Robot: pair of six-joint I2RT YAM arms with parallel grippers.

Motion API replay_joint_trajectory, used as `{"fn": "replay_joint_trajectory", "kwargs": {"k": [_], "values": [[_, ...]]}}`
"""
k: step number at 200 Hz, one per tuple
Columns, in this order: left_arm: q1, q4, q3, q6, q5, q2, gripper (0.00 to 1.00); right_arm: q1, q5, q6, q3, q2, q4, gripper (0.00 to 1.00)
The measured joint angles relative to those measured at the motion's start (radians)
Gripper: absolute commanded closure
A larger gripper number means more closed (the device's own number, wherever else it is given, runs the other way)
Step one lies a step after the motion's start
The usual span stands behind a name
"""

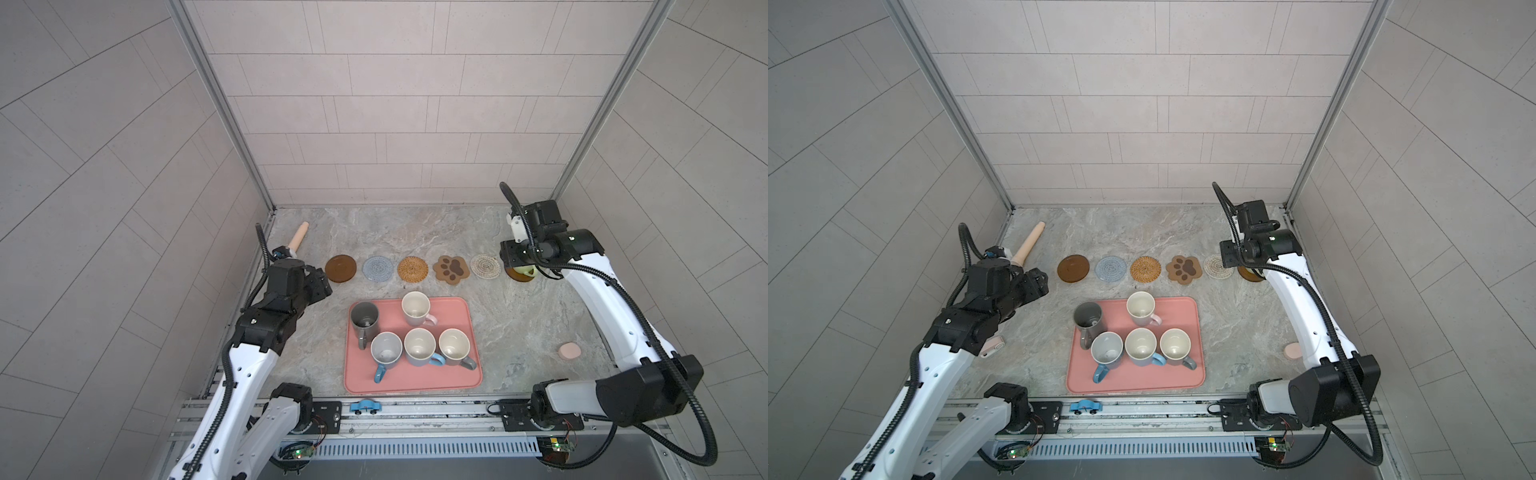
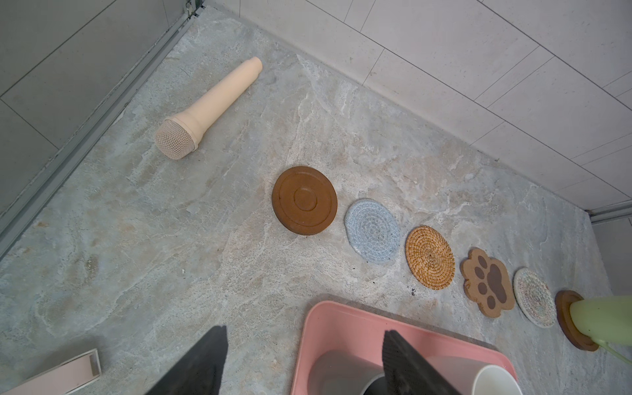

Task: Place cups on coasters
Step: Pick up the cup from the tray.

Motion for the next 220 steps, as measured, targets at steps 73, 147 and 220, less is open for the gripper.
{"fn": "replay_joint_trajectory", "kwargs": {"k": [73,147,220], "values": [[0.0,0.015,-0.001,-0.015,0.003,0.002,0.22,0.212,-0.04,0.014,-0.047,-0.04,-0.001,0.4],[0.0,0.017,-0.023,-0.031,0.002,-0.019,0.22,0.447,-0.085,0.006,0.004,0.092,-0.035,0.41],[0.0,0.018,-0.033,-0.042,0.014,-0.02,0.22,0.624,-0.1,-0.002,0.033,0.24,-0.101,0.42]]}}
